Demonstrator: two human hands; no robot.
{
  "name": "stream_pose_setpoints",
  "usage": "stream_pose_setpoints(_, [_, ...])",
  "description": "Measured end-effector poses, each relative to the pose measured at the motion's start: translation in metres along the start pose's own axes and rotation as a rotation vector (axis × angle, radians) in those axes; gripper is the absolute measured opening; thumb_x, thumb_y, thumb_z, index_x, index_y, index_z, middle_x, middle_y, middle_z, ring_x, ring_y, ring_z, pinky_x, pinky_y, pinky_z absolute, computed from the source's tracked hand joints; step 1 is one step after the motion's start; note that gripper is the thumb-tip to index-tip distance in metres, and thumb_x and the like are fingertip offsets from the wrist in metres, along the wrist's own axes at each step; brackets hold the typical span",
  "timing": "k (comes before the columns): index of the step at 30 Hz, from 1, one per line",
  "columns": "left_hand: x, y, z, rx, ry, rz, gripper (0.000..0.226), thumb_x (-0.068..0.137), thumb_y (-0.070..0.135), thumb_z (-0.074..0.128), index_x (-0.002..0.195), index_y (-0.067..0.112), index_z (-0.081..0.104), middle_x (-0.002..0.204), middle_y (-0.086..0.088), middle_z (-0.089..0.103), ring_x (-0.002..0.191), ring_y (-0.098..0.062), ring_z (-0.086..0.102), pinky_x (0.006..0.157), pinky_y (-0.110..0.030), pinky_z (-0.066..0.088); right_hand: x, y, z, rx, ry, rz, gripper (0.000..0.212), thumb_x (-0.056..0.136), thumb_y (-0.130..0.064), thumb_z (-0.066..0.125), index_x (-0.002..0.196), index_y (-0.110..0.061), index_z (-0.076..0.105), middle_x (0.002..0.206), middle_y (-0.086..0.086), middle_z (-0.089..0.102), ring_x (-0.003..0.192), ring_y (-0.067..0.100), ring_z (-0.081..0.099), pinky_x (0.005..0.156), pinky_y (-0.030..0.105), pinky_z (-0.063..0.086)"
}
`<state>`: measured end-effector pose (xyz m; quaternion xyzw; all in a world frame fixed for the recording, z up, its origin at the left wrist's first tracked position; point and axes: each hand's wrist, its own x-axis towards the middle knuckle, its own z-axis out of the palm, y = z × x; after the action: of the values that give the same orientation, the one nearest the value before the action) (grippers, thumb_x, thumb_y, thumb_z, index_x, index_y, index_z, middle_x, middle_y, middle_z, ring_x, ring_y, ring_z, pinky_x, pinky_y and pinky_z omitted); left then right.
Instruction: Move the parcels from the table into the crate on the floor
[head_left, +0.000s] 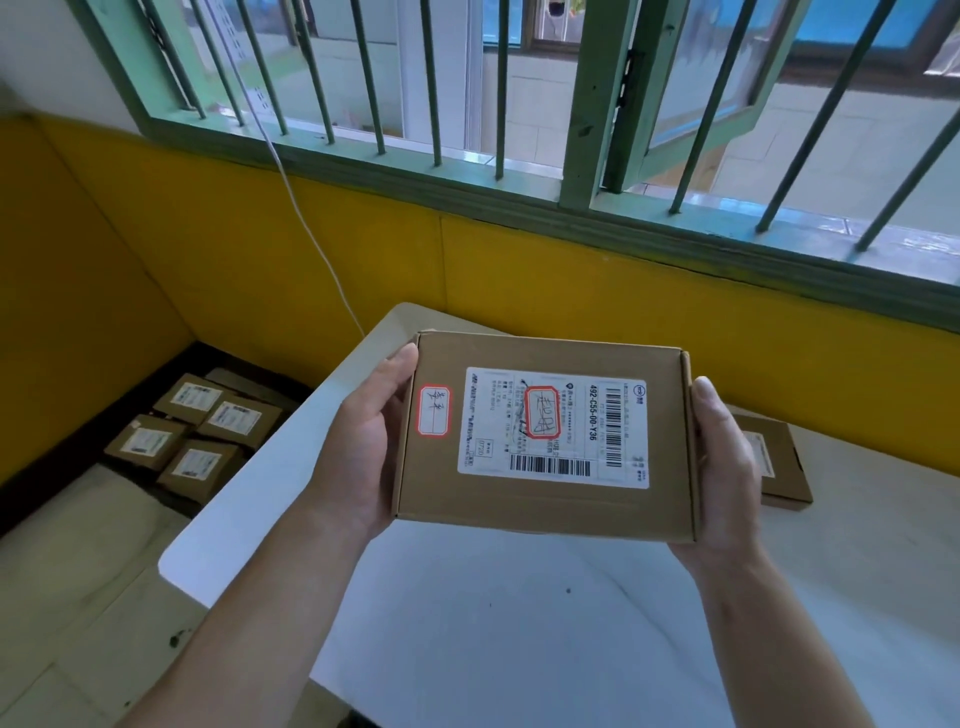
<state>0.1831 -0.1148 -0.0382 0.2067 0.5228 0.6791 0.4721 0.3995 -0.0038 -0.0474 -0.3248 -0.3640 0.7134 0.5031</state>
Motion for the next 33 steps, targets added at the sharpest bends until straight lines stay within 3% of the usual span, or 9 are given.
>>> stream_pose_setpoints(4, [0.001,0.006,-0.032,0.013,0.027,-0.039,0.055,0.092,0.056,0.049,0.125,0.015,0.064,0.118,-0.020,0.069,0.108,-0.039,0.068,0.090,-0.057,0.053,-0.002,0.023,0.022,-0.089,-0.050,0.040,0.068,0.087,-0.048,0.051,0.131,0.005,0.051,0.125,0.039,0.055,0.111,0.060,0.053,0.092,0.076,0.040])
stream_pose_setpoints(8, [-0.002,0.011,-0.085,-0.006,0.028,-0.059,0.051,0.093,0.050,0.052,0.130,0.016,0.057,0.121,-0.022,0.067,0.112,-0.040,0.065,0.094,-0.060,0.049,-0.005,0.060,0.057,-0.187,-0.059,0.090,0.061,0.076,-0.042,0.067,0.120,-0.001,0.059,0.105,0.027,0.067,0.088,0.040,0.063,0.070,0.047,0.057])
stream_pose_setpoints(13, [-0.026,0.014,-0.194,0.034,0.145,-0.070,0.039,0.093,0.037,0.063,0.130,0.032,0.054,0.117,-0.012,0.071,0.111,-0.032,0.067,0.097,-0.053,0.052,-0.017,0.131,0.131,-0.239,-0.080,0.158,0.029,0.090,-0.040,0.063,0.104,-0.016,0.070,0.105,0.019,0.073,0.087,0.032,0.070,0.072,0.046,0.059])
stream_pose_setpoints(15, [-0.042,0.016,-0.244,0.080,0.208,-0.074,0.039,0.088,0.038,0.066,0.126,0.030,0.059,0.116,-0.007,0.073,0.108,-0.026,0.068,0.090,-0.039,0.055,-0.024,0.166,0.168,-0.272,-0.122,0.190,0.026,0.091,-0.042,0.063,0.102,-0.019,0.070,0.105,0.016,0.074,0.089,0.031,0.071,0.077,0.048,0.058])
stream_pose_setpoints(17, [-0.057,0.022,-0.290,0.071,0.274,-0.068,0.042,0.084,0.036,0.067,0.125,0.028,0.061,0.111,-0.004,0.075,0.097,-0.018,0.072,0.071,-0.025,0.056,-0.035,0.200,0.206,-0.316,-0.168,0.224,0.028,0.091,-0.044,0.063,0.103,-0.019,0.071,0.103,0.014,0.075,0.091,0.031,0.072,0.076,0.048,0.059])
stream_pose_setpoints(20, [-0.073,0.034,-0.353,0.066,0.400,-0.040,0.038,0.084,0.029,0.068,0.122,0.026,0.064,0.102,0.000,0.077,0.079,-0.007,0.073,0.056,-0.016,0.051,-0.048,0.250,0.258,-0.374,-0.245,0.266,0.035,0.094,-0.045,0.059,0.109,-0.015,0.070,0.104,0.012,0.075,0.094,0.031,0.072,0.076,0.045,0.057])
stream_pose_setpoints(24, [-0.080,0.046,-0.422,0.051,0.504,-0.048,0.030,0.087,0.027,0.067,0.117,0.030,0.065,0.098,0.003,0.078,0.076,-0.003,0.071,0.055,-0.013,0.050,-0.056,0.303,0.316,-0.434,-0.297,0.344,0.037,0.094,-0.044,0.057,0.110,-0.013,0.069,0.104,0.010,0.076,0.096,0.028,0.072,0.079,0.044,0.056])
stream_pose_setpoints(29, [-0.065,0.059,-0.481,0.049,0.579,-0.095,0.039,0.079,0.036,0.070,0.118,0.031,0.065,0.100,0.005,0.077,0.078,-0.002,0.070,0.062,-0.017,0.050,-0.044,0.351,0.368,-0.477,-0.315,0.431,0.042,0.093,-0.047,0.058,0.116,-0.014,0.068,0.109,0.009,0.074,0.108,0.033,0.067,0.096,0.057,0.051])
stream_pose_setpoints(33, [-0.026,0.066,-0.526,0.058,0.600,-0.137,0.029,0.089,0.028,0.066,0.118,0.030,0.065,0.098,0.007,0.077,0.079,-0.003,0.068,0.067,-0.019,0.047,-0.016,0.396,0.405,-0.485,-0.300,0.479,0.039,0.092,-0.049,0.059,0.113,-0.018,0.068,0.104,0.007,0.076,0.098,0.031,0.072,0.084,0.052,0.058])
